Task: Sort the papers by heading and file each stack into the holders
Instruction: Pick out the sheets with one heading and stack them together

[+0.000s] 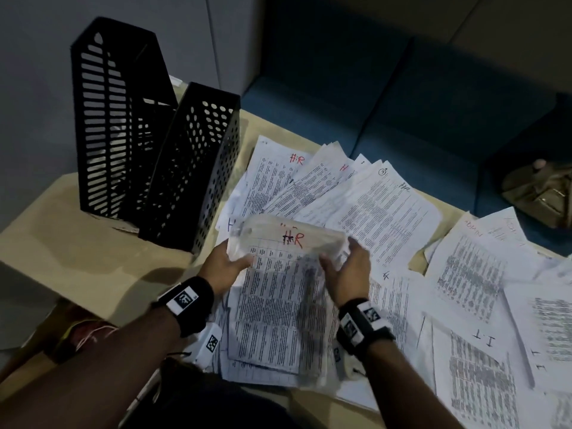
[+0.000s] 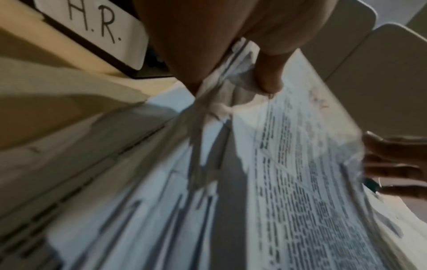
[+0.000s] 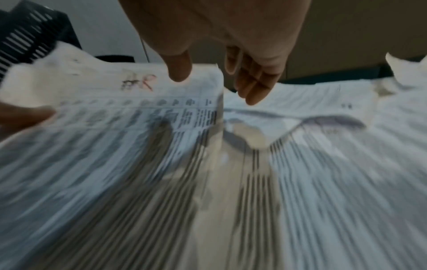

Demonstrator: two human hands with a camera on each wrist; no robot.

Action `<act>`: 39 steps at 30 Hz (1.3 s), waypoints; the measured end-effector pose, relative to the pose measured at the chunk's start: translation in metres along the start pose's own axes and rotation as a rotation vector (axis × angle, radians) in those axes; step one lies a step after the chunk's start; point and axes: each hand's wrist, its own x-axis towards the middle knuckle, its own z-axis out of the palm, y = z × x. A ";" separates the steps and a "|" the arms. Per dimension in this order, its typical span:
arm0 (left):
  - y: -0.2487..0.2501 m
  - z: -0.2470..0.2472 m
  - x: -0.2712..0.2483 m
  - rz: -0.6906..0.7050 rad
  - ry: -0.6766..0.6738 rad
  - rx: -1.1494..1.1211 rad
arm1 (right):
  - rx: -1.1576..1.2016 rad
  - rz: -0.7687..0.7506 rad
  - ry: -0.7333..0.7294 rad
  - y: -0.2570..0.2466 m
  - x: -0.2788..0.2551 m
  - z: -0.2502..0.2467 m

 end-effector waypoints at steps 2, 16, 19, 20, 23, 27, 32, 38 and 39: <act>-0.001 -0.003 -0.002 0.005 -0.066 0.025 | -0.137 -0.167 0.009 -0.011 0.019 -0.009; 0.001 0.005 0.011 0.062 -0.151 0.103 | -0.558 -0.704 -0.408 -0.043 0.015 0.041; -0.005 0.002 0.014 0.037 -0.122 0.205 | -0.353 -0.491 -0.092 -0.038 0.040 0.019; -0.011 0.000 0.016 0.010 -0.102 0.233 | -0.246 -0.311 0.096 -0.031 0.050 0.004; -0.016 -0.004 0.018 -0.044 -0.031 0.277 | -0.098 0.361 0.342 0.011 0.080 -0.042; -0.025 0.000 0.017 -0.076 -0.075 0.437 | -0.025 0.639 0.256 0.048 0.093 -0.065; -0.029 0.005 0.019 -0.074 -0.050 0.460 | -0.047 0.519 0.128 0.051 0.093 -0.061; -0.035 0.000 0.018 -0.056 -0.077 0.359 | 0.042 0.567 0.182 0.050 0.094 -0.063; -0.034 0.000 0.017 -0.055 -0.073 0.347 | 0.076 0.597 0.183 0.050 0.097 -0.062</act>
